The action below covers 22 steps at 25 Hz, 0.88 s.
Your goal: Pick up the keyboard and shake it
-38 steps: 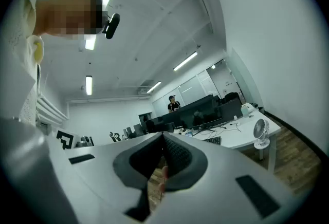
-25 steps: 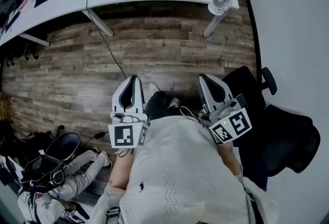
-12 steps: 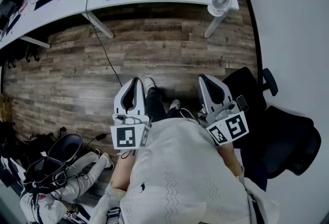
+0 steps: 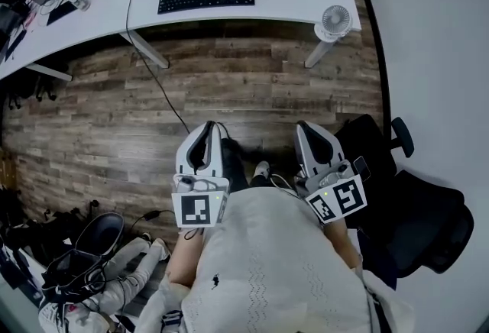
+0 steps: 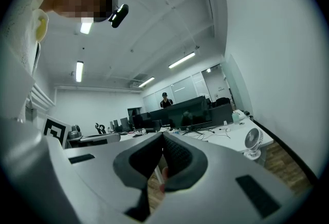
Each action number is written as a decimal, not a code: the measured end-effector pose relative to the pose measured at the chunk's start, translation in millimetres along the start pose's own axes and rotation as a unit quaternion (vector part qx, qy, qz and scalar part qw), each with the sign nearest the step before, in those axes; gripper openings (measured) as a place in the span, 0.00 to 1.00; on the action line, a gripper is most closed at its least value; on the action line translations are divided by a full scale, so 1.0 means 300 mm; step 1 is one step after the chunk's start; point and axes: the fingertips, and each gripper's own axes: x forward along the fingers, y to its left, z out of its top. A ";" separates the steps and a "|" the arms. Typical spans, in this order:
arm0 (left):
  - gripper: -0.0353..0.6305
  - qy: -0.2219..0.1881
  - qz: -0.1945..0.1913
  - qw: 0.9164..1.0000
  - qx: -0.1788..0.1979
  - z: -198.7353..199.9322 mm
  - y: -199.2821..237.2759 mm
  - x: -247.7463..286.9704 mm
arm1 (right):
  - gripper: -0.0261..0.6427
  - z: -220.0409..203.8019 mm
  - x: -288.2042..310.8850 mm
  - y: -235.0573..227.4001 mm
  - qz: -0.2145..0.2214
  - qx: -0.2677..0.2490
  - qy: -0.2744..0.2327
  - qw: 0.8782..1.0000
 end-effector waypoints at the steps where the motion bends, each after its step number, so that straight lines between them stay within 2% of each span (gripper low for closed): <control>1: 0.08 0.000 0.000 1.000 -0.003 -0.004 0.020 0.018 | 0.04 -0.006 0.028 -0.004 -0.002 -0.002 0.005 1.000; 8: 0.08 0.004 -0.002 0.999 -0.036 -0.016 0.179 0.153 | 0.04 0.021 0.227 -0.034 -0.010 -0.016 0.015 1.000; 15: 0.08 -0.001 -0.011 0.999 -0.038 0.003 0.301 0.295 | 0.04 0.069 0.392 -0.089 -0.027 -0.013 0.003 1.000; 22: 0.08 0.001 -0.012 0.999 -0.037 0.020 0.498 0.393 | 0.04 0.089 0.602 -0.067 -0.028 -0.014 0.004 0.999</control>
